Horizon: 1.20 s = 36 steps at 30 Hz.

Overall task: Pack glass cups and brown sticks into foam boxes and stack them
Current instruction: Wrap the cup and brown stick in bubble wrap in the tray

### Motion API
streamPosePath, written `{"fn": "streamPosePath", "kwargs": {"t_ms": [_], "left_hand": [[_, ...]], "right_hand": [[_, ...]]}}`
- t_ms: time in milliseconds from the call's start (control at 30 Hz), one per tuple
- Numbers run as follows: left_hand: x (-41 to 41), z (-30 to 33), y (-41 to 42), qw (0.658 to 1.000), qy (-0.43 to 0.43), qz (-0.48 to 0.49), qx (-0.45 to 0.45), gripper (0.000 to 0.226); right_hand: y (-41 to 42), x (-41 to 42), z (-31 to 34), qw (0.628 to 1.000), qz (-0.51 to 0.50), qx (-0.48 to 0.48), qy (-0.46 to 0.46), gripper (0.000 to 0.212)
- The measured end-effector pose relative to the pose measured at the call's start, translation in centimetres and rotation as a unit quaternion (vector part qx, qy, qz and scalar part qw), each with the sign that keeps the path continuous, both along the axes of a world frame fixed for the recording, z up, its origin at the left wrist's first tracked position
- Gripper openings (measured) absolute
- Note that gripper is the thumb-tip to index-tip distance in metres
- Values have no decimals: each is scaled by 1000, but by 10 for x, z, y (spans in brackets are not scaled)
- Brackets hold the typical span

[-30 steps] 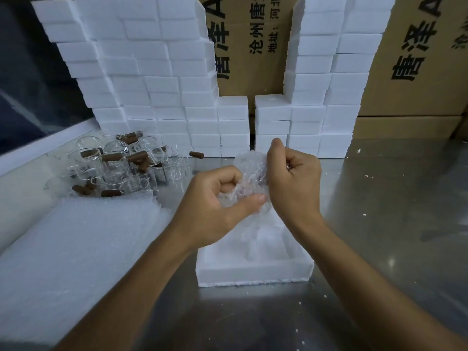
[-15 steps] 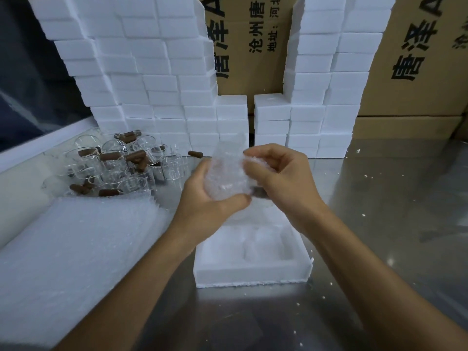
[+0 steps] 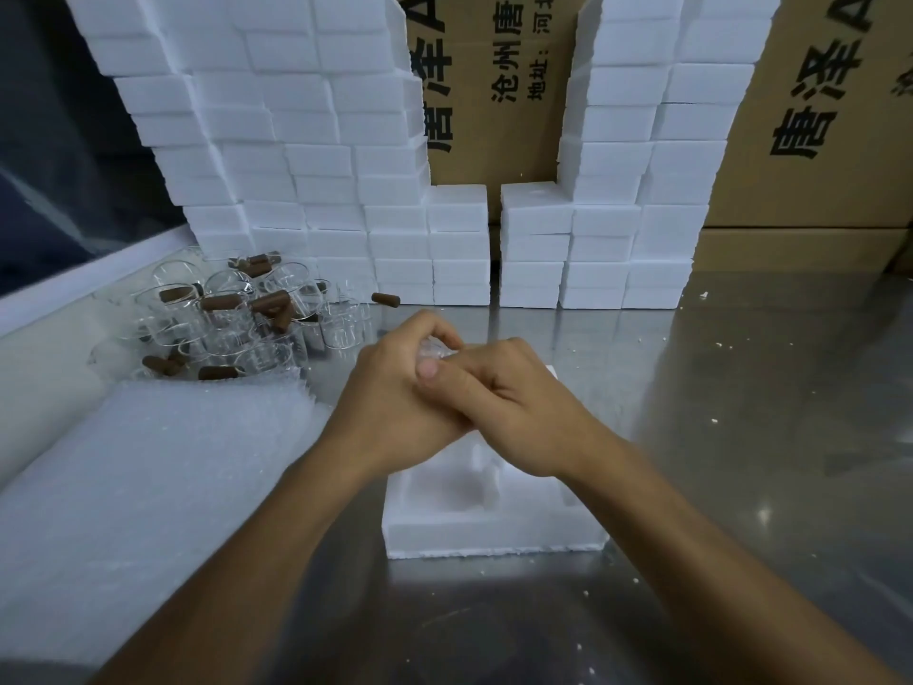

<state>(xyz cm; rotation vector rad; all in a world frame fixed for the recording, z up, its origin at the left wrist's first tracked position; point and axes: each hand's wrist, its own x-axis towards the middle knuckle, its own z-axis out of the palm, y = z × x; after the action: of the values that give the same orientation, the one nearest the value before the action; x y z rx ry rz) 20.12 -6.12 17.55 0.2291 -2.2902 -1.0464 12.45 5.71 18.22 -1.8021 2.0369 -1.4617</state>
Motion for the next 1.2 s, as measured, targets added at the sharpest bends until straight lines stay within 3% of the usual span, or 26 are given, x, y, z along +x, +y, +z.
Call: {"fn": "streamPosePath", "kwargs": {"t_ms": [100,200,267,333,433,500,633,733,800,933,1100,1200], "left_hand": [[0,0,3,1000,9,-29,-2,41],[-2,-2,0,999,16,-26,44,42],[-2,1,-4,991,24,7,130,45],[1,6,-9,963,4,14,269,43],[7,12,-13,920,-91,-71,375,43],[8,12,-14,894,-118,-125,414,45],[6,11,-21,829,-60,-197,521,40],[7,11,-22,808,-58,-256,528,34],[6,11,-20,789,-56,-293,537,27],[4,9,-16,756,-39,-327,566,48],[4,7,-14,748,-30,-329,576,73],[5,5,-15,760,-32,-329,560,91]], "right_hand": [[0,-4,-3,1000,-7,-5,-2,54],[1,-6,-3,999,-28,-16,-3,41],[3,-6,-1,999,-38,-28,-10,37],[5,-10,1,999,-44,-7,17,56],[7,-14,1,996,-71,35,41,65],[8,-15,2,996,-73,47,-30,55],[10,-21,0,973,-2,43,-226,32],[11,-23,1,949,65,78,-300,19],[10,-25,0,925,106,88,-353,23],[12,-30,-1,892,133,86,-423,30],[15,-33,-2,876,137,85,-454,34],[16,-35,-2,876,140,78,-454,28]]}}
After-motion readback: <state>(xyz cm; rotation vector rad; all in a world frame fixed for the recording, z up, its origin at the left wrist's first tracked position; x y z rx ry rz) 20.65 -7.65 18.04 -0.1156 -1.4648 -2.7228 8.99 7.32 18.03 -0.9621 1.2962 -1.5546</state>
